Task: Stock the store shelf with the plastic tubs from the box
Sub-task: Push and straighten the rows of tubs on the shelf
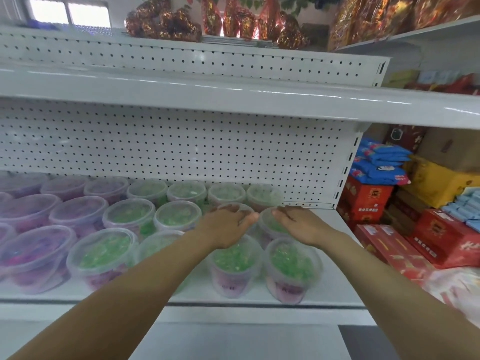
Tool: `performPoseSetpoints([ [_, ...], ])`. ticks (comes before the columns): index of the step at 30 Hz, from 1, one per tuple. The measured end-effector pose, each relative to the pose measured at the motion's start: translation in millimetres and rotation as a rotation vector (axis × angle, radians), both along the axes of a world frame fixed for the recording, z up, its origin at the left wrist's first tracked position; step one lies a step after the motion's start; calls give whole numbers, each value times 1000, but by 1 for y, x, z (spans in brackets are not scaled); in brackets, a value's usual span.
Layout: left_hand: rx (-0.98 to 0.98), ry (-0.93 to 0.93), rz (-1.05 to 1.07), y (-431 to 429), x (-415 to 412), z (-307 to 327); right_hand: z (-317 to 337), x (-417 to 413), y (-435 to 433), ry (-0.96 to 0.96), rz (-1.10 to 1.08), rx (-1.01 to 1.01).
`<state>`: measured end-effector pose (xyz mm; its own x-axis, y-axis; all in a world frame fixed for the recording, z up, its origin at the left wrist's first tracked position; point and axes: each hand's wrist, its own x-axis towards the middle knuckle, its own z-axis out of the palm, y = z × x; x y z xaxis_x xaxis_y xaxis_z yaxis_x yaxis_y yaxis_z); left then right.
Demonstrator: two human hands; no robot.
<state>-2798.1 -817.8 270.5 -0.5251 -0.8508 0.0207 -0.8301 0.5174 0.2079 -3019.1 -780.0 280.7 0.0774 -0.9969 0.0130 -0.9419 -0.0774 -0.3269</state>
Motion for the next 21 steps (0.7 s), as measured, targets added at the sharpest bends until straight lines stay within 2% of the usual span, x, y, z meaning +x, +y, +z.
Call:
performPoseSetpoints([
  [6,1,-46,30,29,0,-1,-11,2,18,38,-25,38],
  [15,38,-20,55,30,19,0,-13,28,7,52,-38,72],
  [21,54,7,61,39,21,1,-1,29,37,38,-32,44],
])
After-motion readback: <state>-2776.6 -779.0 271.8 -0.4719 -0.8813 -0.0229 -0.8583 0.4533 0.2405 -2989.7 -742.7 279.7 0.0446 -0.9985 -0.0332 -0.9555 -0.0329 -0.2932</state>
